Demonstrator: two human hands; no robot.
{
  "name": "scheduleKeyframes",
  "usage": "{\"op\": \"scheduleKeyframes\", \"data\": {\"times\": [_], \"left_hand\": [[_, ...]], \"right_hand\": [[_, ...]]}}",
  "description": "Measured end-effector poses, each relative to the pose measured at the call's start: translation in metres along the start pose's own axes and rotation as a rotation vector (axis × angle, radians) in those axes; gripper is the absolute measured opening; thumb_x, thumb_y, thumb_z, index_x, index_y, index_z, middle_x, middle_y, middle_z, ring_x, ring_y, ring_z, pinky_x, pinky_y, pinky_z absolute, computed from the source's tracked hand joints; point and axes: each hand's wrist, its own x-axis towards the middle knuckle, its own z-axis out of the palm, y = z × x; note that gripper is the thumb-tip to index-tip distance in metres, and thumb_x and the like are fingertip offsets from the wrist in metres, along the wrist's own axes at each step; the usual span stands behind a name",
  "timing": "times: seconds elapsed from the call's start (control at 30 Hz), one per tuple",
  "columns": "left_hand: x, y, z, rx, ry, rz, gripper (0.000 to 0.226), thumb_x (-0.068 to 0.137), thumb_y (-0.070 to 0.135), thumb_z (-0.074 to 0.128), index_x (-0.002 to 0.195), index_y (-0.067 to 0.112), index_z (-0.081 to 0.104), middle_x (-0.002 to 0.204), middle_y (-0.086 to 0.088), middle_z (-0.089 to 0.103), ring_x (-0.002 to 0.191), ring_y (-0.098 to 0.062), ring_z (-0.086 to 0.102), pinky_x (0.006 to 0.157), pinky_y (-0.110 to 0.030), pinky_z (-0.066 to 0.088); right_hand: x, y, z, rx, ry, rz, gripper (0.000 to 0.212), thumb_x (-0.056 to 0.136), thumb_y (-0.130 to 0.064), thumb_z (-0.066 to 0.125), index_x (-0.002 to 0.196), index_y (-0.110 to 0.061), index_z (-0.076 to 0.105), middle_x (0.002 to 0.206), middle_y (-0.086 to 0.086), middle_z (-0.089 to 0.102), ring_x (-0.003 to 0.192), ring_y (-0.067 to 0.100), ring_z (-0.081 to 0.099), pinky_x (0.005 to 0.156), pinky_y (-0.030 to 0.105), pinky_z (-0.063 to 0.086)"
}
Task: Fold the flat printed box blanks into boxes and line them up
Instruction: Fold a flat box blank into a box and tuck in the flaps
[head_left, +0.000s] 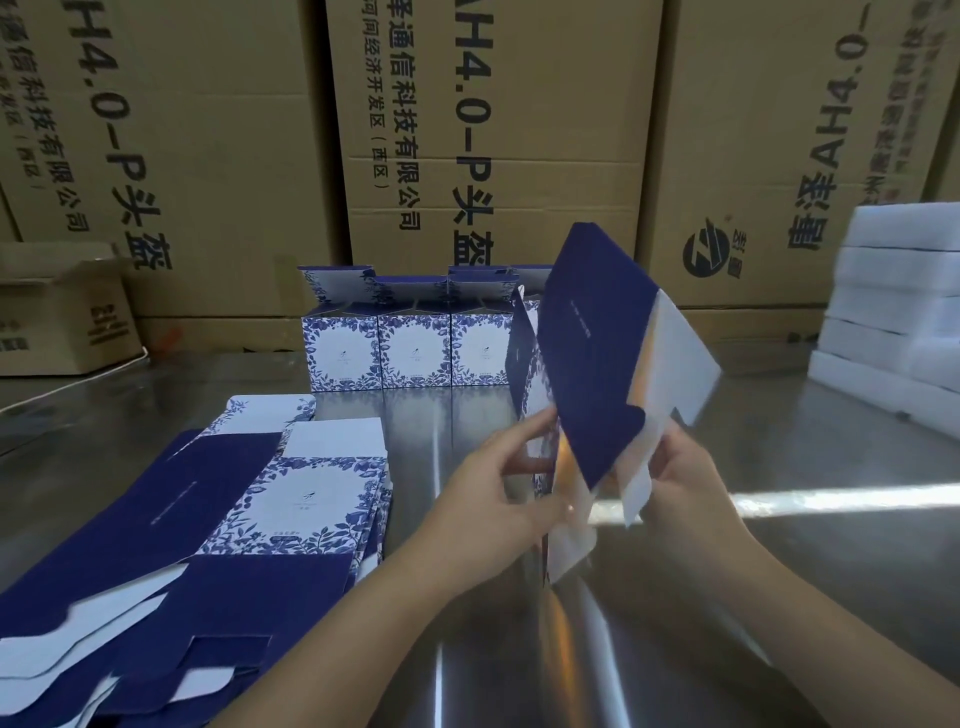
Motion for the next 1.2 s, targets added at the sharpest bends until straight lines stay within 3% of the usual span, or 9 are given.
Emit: {"op": "scheduleKeyframes", "data": {"times": [0.07,0.17,0.37,0.47,0.57,0.73,0.9,1.07,1.2], "left_hand": [[0.004,-0.002,-0.004,-0.04,0.049,-0.027,0.068,0.079,-0.009,0.063,0.128,0.036,0.046,0.113,0.026,0.061,0.089,0.013,0.06,0.069,-0.01,0.048],[0.008,-0.007,-0.009,-0.071,0.117,-0.109,0.06,0.079,-0.006,0.062,0.115,0.04,0.047,0.088,0.038,0.064,0.086,0.009,0.064,0.072,-0.012,0.052],[0.009,-0.014,-0.017,0.001,0.127,-0.234,0.058,0.078,0.003,0.065,0.111,0.044,0.042,0.082,0.043,0.061,0.084,0.01,0.064,0.083,-0.023,0.053],[0.008,-0.015,-0.024,0.015,0.069,-0.316,0.053,0.075,0.005,0.071,0.107,0.041,0.047,0.082,0.032,0.065,0.078,0.006,0.066,0.073,-0.016,0.054],[0.005,-0.013,-0.033,0.051,-0.063,-0.394,0.05,0.072,0.01,0.078,0.101,0.04,0.05,0.09,0.025,0.067,0.08,0.006,0.066,0.064,-0.007,0.047],[0.003,-0.01,-0.049,0.231,-0.193,-0.519,0.09,0.051,0.044,0.08,0.133,0.034,0.044,0.113,0.013,0.067,0.105,-0.005,0.061,0.097,-0.023,0.044],[0.004,-0.012,-0.062,0.298,-0.31,-0.565,0.103,0.048,0.05,0.082,0.14,0.034,0.037,0.115,0.013,0.063,0.111,-0.004,0.057,0.105,-0.03,0.04],[0.006,-0.015,-0.064,0.241,-0.285,-0.506,0.102,0.043,0.062,0.079,0.134,0.042,0.039,0.12,0.014,0.062,0.112,-0.004,0.057,0.104,-0.032,0.042],[0.008,-0.013,-0.057,0.146,-0.138,-0.362,0.109,0.048,0.065,0.081,0.141,0.037,0.032,0.14,0.015,0.046,0.126,-0.004,0.046,0.107,-0.036,0.041]], "right_hand": [[0.004,0.002,-0.005,-0.009,0.089,-0.036,0.047,0.077,-0.012,0.077,0.119,-0.021,0.059,0.11,-0.006,0.07,0.096,0.018,0.067,0.08,0.033,0.055],[0.01,0.007,-0.012,-0.022,0.167,-0.014,0.048,0.063,-0.044,0.073,0.108,-0.038,0.059,0.101,-0.018,0.071,0.091,0.008,0.068,0.075,0.023,0.056],[0.013,0.011,-0.018,-0.043,0.174,-0.007,0.045,0.058,-0.05,0.073,0.101,-0.036,0.068,0.095,-0.008,0.075,0.088,0.014,0.07,0.077,0.027,0.058],[0.013,0.013,-0.02,-0.032,0.188,-0.018,0.031,0.063,-0.036,0.075,0.094,-0.037,0.07,0.088,-0.01,0.075,0.079,0.008,0.07,0.071,0.02,0.057],[0.015,0.016,-0.022,-0.035,0.204,-0.032,0.031,0.081,-0.006,0.07,0.095,-0.033,0.068,0.084,-0.015,0.074,0.075,0.001,0.068,0.063,0.013,0.053],[0.012,0.017,-0.022,-0.05,0.179,-0.028,0.036,0.083,0.005,0.064,0.099,-0.027,0.068,0.084,-0.018,0.073,0.074,0.001,0.067,0.057,0.015,0.051],[0.009,0.014,-0.023,-0.161,0.155,-0.058,0.041,0.079,-0.001,0.071,0.097,-0.037,0.067,0.089,-0.018,0.071,0.087,0.019,0.062,0.063,0.038,0.052],[0.006,0.007,-0.019,-0.249,0.162,-0.068,0.046,0.057,-0.034,0.074,0.102,-0.031,0.062,0.097,-0.018,0.068,0.082,0.008,0.061,0.062,0.035,0.054],[0.002,0.004,-0.017,-0.365,0.095,-0.127,0.055,0.055,-0.044,0.072,0.108,-0.031,0.059,0.099,-0.03,0.063,0.084,-0.003,0.06,0.057,0.016,0.051]]}}
